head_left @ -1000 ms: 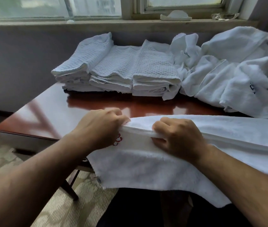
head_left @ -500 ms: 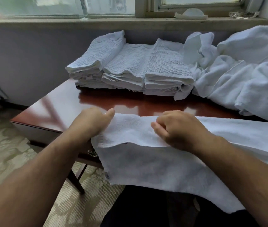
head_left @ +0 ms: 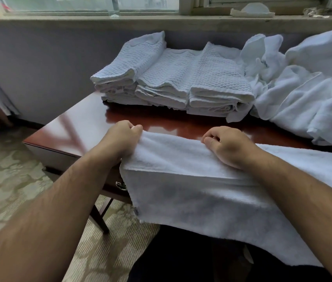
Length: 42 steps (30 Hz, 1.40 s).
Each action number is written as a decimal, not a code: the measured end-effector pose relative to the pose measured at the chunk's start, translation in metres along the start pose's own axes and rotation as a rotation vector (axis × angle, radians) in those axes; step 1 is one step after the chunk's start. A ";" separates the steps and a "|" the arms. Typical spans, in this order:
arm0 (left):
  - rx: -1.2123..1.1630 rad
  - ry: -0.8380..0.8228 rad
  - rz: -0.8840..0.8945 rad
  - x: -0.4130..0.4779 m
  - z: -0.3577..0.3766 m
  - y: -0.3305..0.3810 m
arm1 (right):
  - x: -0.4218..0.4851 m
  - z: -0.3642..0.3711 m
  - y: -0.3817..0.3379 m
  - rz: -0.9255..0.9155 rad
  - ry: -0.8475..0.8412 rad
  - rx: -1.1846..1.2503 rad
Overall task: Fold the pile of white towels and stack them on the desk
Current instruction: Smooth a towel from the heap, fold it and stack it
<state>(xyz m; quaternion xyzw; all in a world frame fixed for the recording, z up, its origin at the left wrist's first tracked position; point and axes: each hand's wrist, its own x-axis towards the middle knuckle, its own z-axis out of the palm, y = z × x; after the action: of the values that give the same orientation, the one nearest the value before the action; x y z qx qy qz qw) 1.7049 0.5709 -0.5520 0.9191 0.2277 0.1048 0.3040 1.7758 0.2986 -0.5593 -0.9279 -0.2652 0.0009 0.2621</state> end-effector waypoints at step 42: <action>0.326 -0.006 0.473 -0.060 0.070 0.079 | -0.069 -0.038 0.029 0.551 0.012 -0.343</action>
<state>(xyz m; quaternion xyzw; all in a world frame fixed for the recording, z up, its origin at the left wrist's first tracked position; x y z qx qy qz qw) 1.7035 0.4495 -0.5629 0.9837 0.0200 0.1323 0.1198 1.7359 0.2251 -0.5497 -0.9954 0.0015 0.0216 0.0936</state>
